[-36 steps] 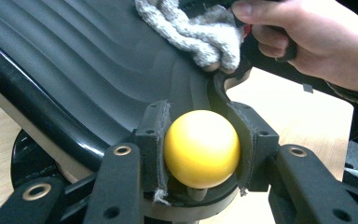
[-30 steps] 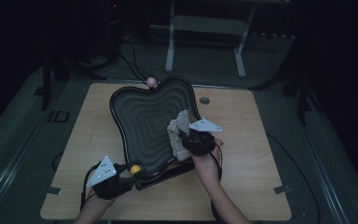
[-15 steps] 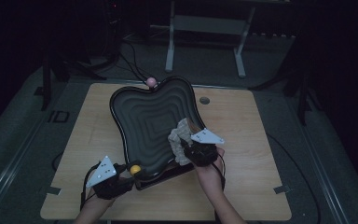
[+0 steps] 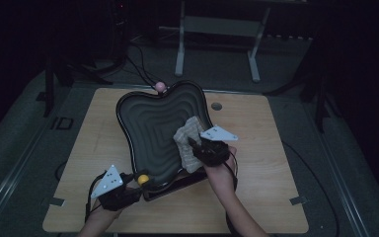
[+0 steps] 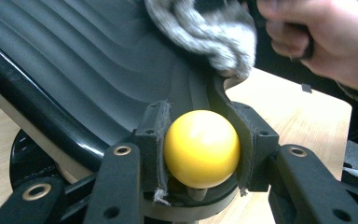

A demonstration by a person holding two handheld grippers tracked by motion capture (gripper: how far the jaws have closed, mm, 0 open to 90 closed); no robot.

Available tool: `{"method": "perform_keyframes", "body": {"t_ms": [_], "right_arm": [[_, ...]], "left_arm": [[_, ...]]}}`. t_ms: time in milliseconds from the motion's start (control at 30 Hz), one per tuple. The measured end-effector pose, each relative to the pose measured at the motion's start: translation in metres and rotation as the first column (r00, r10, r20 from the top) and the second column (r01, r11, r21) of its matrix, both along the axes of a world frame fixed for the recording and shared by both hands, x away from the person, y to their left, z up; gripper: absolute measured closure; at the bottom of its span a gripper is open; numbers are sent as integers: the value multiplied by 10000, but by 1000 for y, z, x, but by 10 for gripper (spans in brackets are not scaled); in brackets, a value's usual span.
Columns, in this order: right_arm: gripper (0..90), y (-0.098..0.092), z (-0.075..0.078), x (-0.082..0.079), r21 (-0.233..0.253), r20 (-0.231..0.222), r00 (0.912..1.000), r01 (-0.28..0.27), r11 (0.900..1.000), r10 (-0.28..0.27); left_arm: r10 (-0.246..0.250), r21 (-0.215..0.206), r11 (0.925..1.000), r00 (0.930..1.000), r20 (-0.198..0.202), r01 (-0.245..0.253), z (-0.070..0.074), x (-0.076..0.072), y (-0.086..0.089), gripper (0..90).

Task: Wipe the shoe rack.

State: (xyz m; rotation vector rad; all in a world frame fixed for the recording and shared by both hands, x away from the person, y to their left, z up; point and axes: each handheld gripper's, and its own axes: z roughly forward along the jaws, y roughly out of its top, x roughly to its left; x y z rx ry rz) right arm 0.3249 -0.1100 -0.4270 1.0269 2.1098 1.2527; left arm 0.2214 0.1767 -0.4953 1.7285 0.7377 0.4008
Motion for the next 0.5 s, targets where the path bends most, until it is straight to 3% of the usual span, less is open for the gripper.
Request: {"method": "perform_keyframes", "body": {"t_ms": [300,500], "right_arm": [[688,25,46,37,295,627,9980,-76,9995,57],[688,44,66,69,125,635,9978,167,9998,-175]], "left_arm": [[-53,0,10000,10000,7,53,0,0,1,594],[-45,-11,10000,10000,39,45,0,0,1,594]]}}
